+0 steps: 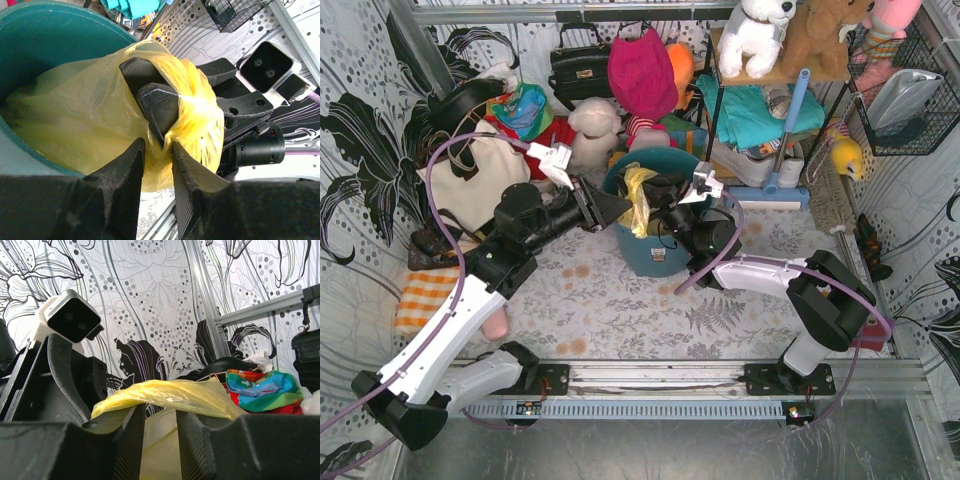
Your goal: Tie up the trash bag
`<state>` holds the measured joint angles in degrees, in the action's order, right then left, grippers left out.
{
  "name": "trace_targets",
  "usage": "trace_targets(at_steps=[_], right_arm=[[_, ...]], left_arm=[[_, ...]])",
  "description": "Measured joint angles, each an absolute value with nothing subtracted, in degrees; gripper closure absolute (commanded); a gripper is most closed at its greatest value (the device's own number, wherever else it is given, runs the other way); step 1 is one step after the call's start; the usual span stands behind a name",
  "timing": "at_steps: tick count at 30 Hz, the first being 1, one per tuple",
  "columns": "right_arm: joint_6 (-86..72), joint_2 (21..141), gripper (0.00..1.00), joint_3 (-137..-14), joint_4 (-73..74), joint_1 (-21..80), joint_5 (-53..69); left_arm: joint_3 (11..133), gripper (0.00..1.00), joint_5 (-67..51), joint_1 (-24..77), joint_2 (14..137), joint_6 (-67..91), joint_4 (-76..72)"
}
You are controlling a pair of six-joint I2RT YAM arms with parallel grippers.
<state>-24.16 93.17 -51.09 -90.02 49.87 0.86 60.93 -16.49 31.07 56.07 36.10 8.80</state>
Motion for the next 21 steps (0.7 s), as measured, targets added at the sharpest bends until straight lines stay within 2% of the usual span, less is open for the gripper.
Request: trace_targets(at_steps=[9, 15, 21], right_arm=[[-25.67, 85.95, 0.56, -46.09, -85.78, 49.98, 0.89], [-26.98, 74.96, 0.56, -44.71, -72.12, 49.98, 1.15], [-27.16, 65.89, 0.57, -45.91, -53.19, 49.98, 1.30]], left_arm=[[60.73, 0.70, -11.25, 31.07, 53.21, 34.02, 11.51], [61.06, 0.57, -9.08, 31.05, 53.41, 33.06, 12.45], [63.18, 0.52, -8.69, 31.05, 53.47, 31.44, 12.97]])
